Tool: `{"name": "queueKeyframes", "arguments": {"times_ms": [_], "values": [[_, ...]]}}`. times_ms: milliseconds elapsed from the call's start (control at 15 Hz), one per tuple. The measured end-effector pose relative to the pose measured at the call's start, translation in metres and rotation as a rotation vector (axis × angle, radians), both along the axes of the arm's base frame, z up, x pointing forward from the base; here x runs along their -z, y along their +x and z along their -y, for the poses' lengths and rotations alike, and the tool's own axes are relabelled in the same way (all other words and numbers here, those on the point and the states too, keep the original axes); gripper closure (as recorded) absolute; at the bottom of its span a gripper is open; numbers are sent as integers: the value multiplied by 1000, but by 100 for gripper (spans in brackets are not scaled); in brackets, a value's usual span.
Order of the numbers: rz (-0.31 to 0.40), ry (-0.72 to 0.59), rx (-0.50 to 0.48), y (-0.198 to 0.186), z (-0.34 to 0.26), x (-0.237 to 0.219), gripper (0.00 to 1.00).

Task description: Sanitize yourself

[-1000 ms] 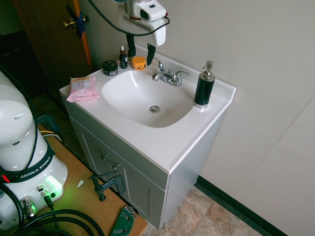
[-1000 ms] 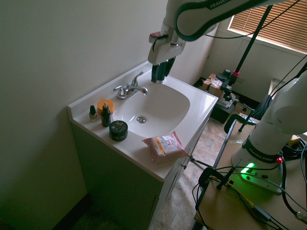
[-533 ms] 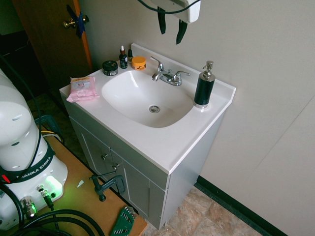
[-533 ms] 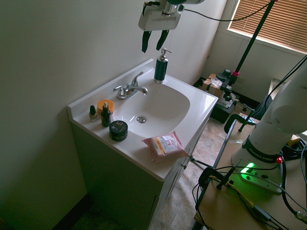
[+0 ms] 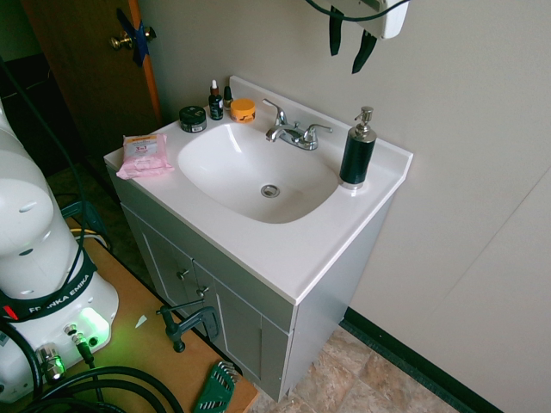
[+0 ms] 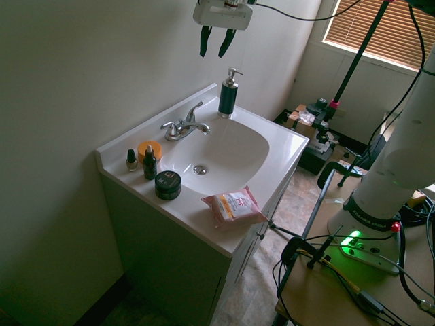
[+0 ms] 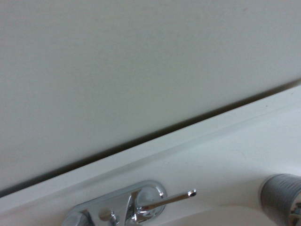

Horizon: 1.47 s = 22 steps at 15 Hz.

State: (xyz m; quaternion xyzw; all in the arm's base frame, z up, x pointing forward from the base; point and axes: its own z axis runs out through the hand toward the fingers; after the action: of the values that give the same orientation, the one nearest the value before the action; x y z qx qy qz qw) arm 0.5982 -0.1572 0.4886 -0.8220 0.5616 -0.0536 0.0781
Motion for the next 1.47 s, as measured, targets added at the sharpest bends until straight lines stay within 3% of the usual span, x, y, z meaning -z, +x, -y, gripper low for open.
{"name": "queueKeyframes", "arguments": {"times_ms": [600, 1467], "values": [[-53, 16, 59, -26, 49, 36, 100], [-48, 20, 97, -44, 86, 46, 100]]}}
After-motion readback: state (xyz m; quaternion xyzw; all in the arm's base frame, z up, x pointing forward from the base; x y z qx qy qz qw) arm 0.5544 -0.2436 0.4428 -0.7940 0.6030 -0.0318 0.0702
